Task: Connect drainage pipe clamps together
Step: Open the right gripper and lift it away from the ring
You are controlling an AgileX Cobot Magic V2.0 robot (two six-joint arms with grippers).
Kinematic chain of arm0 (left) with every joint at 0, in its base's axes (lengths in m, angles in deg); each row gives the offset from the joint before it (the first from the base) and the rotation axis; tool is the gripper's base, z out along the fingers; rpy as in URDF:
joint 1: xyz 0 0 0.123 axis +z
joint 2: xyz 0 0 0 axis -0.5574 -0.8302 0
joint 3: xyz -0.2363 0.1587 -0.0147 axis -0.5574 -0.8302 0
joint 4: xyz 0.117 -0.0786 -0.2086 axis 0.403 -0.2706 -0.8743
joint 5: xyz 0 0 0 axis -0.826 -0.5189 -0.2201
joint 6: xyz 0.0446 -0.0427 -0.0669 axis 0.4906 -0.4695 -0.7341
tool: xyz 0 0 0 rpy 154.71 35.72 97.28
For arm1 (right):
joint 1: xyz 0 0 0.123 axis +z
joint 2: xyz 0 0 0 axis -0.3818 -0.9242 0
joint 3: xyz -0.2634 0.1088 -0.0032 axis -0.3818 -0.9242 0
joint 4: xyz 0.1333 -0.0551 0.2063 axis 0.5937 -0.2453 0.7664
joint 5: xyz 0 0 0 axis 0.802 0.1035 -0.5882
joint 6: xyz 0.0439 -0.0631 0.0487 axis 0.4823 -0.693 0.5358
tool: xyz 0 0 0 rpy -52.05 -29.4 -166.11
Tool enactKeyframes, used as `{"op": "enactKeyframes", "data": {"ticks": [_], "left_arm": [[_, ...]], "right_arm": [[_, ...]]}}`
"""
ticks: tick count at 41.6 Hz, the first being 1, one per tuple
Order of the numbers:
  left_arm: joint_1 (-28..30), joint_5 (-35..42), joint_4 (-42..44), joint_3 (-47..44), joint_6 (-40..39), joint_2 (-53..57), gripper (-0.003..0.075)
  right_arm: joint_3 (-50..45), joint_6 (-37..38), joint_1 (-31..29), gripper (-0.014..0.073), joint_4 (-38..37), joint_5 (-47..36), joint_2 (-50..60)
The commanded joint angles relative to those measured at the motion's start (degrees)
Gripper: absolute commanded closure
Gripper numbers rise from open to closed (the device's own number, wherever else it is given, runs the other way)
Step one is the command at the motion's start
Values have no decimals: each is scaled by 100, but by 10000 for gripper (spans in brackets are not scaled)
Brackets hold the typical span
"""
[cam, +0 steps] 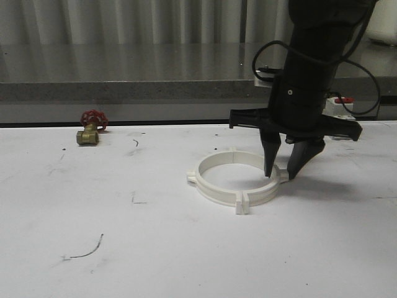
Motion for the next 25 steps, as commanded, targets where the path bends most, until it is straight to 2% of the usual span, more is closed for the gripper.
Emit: {"op": "enactKeyframes", "data": {"ticks": [1,9,12,21,25], "left_arm": [[5,380,-49,158,-16,-6,437],[5,380,-49,158,-16,-6,437],[5,380,-49,158,-16,-6,437],[5,380,-49,158,-16,-6,437],[5,380,-49,158,-16,-6,437]], "right_arm": [[161,-7,-17,293,-7,-59,546],[161,-26,-17,293,-26,140,1245],[139,-263,-17,293,-26,164,1645],[-287,-2308,-23,293,21,146,3068],[-609,-2943,-23,293,-2,11,3669]]}}
